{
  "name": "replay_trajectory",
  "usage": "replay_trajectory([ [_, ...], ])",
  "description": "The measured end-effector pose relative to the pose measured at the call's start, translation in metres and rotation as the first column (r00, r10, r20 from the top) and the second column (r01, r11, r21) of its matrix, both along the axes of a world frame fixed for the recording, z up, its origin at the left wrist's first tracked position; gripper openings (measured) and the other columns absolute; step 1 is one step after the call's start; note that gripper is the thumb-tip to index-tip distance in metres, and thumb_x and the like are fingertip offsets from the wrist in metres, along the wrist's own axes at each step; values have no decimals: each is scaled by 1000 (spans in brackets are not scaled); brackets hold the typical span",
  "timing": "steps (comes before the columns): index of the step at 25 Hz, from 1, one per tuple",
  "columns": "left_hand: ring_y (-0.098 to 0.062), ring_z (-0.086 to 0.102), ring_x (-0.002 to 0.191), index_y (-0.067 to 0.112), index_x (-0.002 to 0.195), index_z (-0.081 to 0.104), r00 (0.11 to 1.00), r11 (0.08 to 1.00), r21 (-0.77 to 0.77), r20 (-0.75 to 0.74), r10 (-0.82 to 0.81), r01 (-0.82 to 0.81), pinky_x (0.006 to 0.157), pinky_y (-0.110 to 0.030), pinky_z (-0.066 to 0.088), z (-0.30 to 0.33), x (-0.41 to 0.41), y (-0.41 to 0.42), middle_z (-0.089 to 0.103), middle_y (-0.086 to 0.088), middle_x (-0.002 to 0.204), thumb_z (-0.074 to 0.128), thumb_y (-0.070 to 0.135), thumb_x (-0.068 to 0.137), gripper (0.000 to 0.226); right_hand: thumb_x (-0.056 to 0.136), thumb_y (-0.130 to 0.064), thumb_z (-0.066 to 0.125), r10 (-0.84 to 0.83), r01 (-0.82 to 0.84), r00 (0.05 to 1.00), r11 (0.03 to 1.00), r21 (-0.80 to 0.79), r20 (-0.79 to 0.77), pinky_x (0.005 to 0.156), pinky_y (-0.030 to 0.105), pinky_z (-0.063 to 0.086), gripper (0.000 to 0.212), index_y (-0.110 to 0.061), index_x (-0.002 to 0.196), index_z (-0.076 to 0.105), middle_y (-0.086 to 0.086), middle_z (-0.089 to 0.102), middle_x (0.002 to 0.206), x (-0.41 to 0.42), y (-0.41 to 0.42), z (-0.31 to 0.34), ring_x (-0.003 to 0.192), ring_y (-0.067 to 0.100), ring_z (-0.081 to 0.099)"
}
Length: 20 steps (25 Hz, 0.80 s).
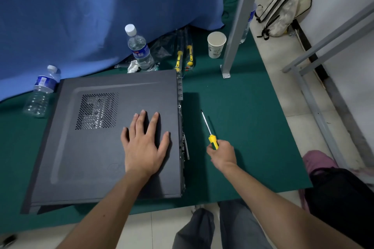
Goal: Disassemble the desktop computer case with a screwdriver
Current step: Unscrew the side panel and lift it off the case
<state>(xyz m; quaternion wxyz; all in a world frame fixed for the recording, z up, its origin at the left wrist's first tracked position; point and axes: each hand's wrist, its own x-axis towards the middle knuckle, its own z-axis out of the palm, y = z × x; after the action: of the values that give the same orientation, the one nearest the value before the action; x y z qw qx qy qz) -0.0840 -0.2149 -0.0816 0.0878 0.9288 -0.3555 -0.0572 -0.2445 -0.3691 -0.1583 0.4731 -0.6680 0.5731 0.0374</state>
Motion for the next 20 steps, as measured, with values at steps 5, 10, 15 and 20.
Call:
replay_trajectory([
  [5, -23, 17, 148, 33, 149, 37, 999, 999, -31, 30, 9, -8, 117, -50, 12, -1, 1, -1, 29, -6, 158, 30, 61, 92, 64, 88, -22, 67, -83, 83, 996, 996, 16, -15, 65, 43, 59, 16, -10, 78, 63, 7, 61, 68, -2, 4, -20, 62, 28, 63],
  [10, -25, 20, 147, 32, 149, 39, 999, 1000, 8, 33, 11, -11, 116, -51, 14, 1, 0, -2, 32, -8, 157, 29, 62, 92, 65, 85, -6, 57, -271, 231, 951, 944, 237, 151, 48, 25, 44, 13, -12, 96, 61, 4, 56, 70, -28, -1, 4, 52, 14, 51],
  [15, -29, 38, 121, 26, 128, 53, 997, 997, -47, 46, -57, 59, 103, -49, 26, 8, 29, -18, 46, -8, 126, 33, 61, 89, 56, 84, 3, 68, -245, 146, 910, 944, 295, 334, 65, 35, 55, 33, -15, 111, 63, 4, 63, 93, -39, -31, 47, 66, 13, 60],
  [20, -27, 7, 149, 35, 150, 30, 989, 992, -35, -92, 115, -119, 118, -55, 6, 1, 71, -60, 19, -9, 160, 34, 62, 96, 61, 89, -14, 70, -306, 112, 787, 924, 364, 535, 53, 23, 49, 21, -21, 108, 71, 0, 75, 103, -14, -70, 83, 70, 11, 64],
])
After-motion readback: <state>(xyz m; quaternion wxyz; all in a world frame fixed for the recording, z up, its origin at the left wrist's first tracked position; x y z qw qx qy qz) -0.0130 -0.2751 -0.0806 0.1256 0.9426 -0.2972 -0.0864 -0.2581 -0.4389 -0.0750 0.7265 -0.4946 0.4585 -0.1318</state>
